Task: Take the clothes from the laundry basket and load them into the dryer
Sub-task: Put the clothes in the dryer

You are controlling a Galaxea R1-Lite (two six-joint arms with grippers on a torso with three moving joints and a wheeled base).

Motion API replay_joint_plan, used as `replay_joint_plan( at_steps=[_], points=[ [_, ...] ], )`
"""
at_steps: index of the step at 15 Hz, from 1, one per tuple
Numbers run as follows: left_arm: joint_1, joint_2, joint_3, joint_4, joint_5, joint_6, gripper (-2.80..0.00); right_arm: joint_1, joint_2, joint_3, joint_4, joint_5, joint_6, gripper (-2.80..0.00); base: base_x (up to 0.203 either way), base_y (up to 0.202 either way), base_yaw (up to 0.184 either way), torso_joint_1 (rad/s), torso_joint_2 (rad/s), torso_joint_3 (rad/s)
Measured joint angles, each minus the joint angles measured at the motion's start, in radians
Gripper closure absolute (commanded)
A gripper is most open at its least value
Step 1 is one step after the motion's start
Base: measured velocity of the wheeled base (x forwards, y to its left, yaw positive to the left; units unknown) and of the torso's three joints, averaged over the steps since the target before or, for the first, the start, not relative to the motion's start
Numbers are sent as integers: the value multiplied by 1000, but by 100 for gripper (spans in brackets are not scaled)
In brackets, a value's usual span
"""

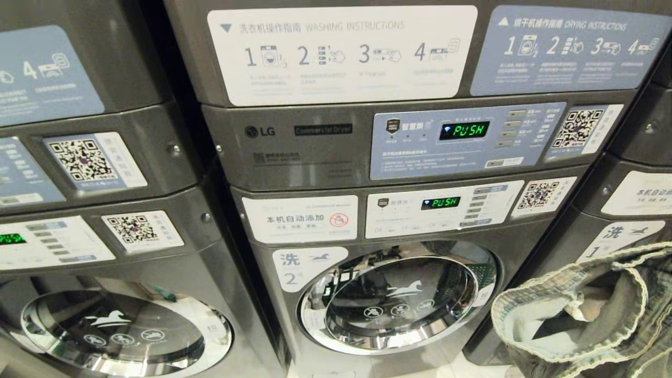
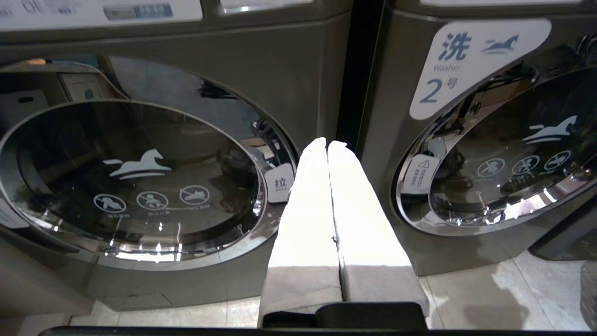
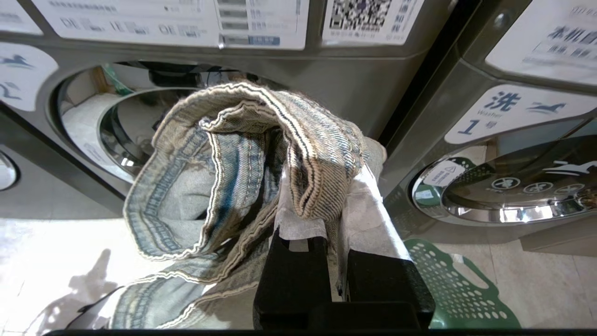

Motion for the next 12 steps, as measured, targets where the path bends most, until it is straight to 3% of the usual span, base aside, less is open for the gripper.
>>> replay_joint_plan(
  at_steps=[5,12],
  points=[
    [0,0,0,0,0,0,0,0,0,1,0,0,0,0,0,0,0,270,-587,-314],
    [0,0,0,0,1,-1,0,0,0,0,0,-1,1,0,0,0,0,184,-375,-201]
  ],
)
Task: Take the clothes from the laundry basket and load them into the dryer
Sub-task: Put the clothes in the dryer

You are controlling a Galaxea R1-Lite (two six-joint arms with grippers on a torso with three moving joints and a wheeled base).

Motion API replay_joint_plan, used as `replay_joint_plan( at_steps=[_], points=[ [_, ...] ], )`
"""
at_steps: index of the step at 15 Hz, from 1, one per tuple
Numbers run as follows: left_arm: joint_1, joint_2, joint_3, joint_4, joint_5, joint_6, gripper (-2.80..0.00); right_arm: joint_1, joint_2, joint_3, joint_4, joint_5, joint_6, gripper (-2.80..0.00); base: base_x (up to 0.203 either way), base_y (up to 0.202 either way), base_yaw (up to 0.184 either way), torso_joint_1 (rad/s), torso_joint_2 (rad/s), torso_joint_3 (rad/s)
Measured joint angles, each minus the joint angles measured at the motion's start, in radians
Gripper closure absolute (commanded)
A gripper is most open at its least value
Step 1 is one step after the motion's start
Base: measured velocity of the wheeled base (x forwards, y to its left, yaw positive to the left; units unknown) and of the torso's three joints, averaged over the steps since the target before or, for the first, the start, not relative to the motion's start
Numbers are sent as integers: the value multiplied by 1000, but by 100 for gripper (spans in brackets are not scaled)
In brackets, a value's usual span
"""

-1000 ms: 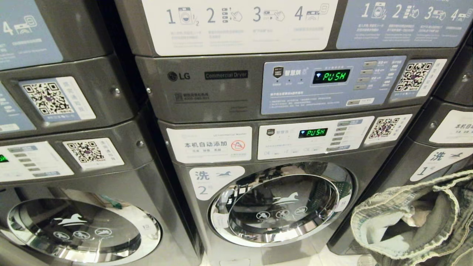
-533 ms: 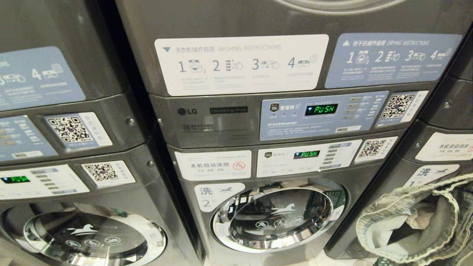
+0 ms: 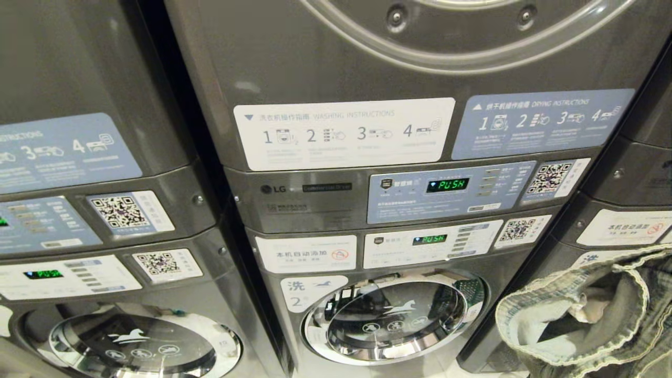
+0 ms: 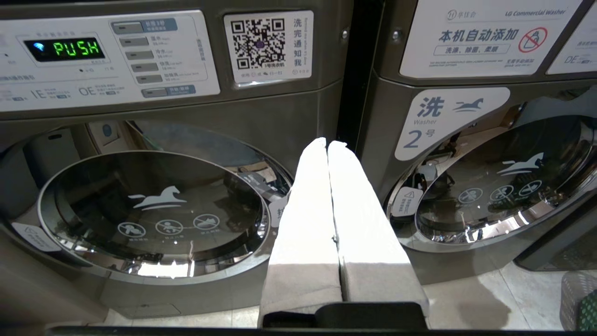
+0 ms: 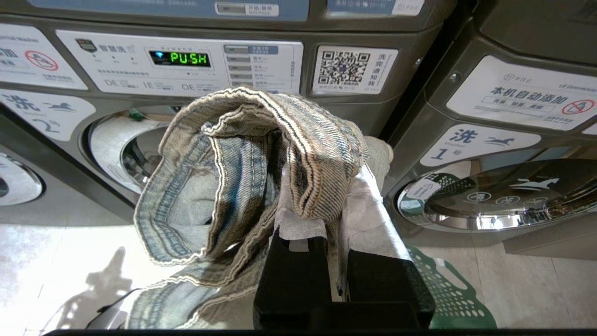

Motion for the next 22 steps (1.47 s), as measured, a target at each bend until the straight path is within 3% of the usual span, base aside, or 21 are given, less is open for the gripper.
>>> replay_joint_plan(
  at_steps=[22],
  points=[
    [0,0,0,0,0,0,0,0,-1,5,2,-2,14,0,0,0,0,130,-264,-137]
  ],
)
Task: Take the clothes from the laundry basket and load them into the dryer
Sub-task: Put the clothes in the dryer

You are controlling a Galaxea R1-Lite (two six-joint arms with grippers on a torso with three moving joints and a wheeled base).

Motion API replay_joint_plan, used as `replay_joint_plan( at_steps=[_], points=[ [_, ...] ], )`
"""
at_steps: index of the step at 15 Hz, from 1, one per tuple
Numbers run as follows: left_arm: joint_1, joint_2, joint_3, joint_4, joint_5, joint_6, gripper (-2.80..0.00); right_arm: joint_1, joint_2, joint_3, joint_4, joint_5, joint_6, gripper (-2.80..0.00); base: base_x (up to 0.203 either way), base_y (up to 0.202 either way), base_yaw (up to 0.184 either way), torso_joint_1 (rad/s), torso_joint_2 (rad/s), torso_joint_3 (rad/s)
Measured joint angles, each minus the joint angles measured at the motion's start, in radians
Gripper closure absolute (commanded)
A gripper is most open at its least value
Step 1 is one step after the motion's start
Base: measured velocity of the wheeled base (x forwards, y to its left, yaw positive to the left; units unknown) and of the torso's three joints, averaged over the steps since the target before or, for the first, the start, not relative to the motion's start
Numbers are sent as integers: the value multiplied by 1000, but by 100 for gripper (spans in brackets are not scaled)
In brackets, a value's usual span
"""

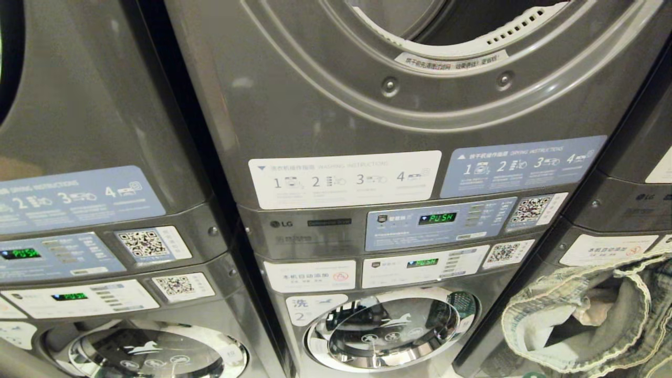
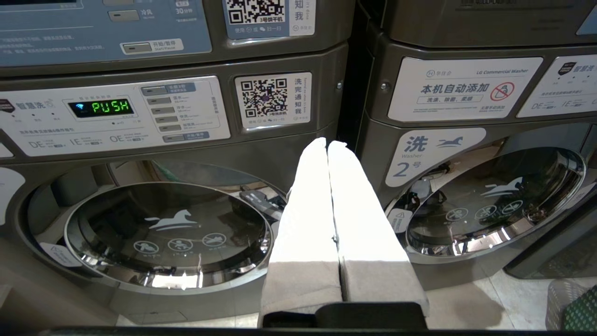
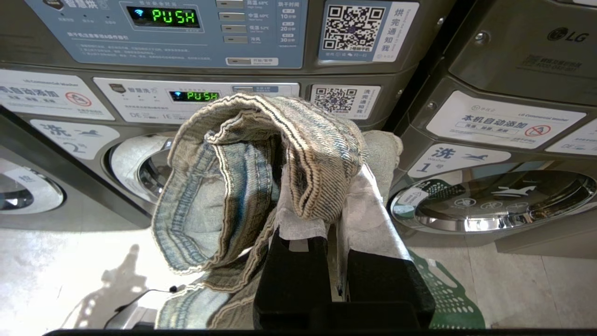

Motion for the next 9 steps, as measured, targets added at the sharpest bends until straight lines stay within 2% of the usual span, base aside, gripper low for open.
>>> replay_joint_plan(
  at_steps=[9],
  points=[
    [0,0,0,0,0,-2,0,-1,0,-1,0,-1,6,0,0,0,0,70,-144,-70]
  ],
)
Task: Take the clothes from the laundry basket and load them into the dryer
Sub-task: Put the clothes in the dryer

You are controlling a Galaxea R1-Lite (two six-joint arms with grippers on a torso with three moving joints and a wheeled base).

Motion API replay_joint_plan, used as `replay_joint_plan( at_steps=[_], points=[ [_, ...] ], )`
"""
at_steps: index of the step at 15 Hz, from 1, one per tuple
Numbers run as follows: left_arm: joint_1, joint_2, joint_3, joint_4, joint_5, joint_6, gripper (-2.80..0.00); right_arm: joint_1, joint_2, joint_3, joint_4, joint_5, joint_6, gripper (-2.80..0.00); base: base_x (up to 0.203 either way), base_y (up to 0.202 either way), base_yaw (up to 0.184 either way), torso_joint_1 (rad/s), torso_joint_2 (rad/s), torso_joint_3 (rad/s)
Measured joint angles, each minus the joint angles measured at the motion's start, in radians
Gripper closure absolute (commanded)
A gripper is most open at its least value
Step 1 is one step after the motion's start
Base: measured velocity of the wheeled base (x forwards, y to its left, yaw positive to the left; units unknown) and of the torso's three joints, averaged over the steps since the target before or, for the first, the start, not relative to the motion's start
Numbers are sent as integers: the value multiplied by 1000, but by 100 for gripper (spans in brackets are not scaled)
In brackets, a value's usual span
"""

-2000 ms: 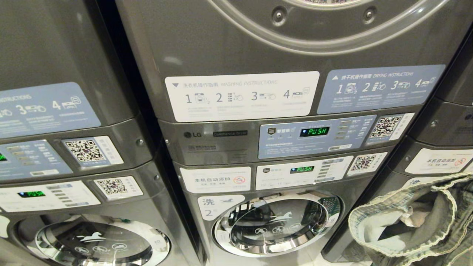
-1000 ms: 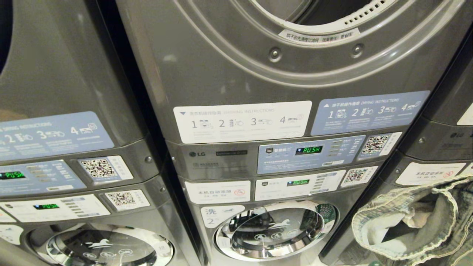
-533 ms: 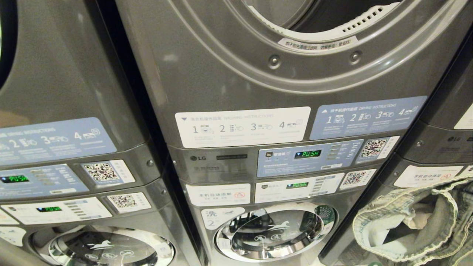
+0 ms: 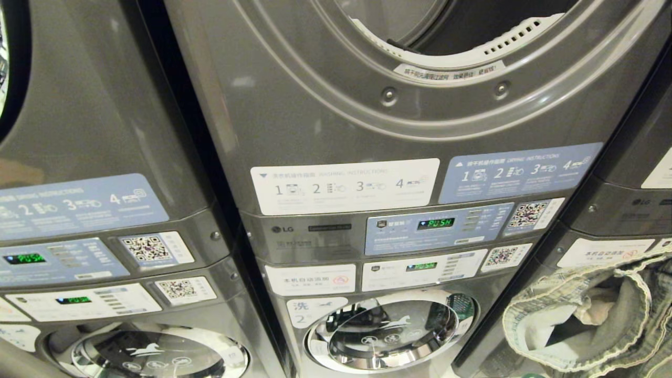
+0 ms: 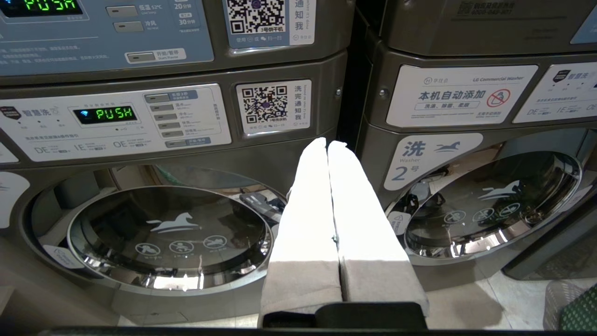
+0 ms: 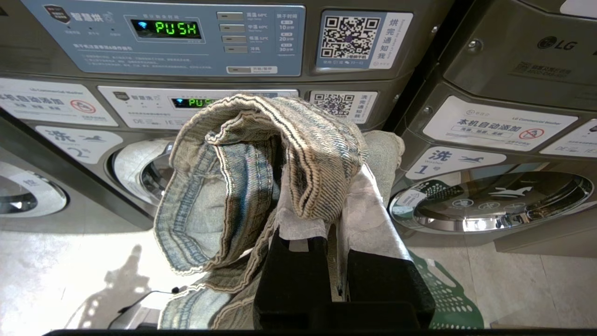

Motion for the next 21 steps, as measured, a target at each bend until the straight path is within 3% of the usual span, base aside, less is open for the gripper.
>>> replay_joint_plan(
  at_steps=[21],
  points=[
    [0,0,0,0,0,-3,0,-2,1,10,0,0,29,0,0,0,0,64,-121,-60]
  ],
)
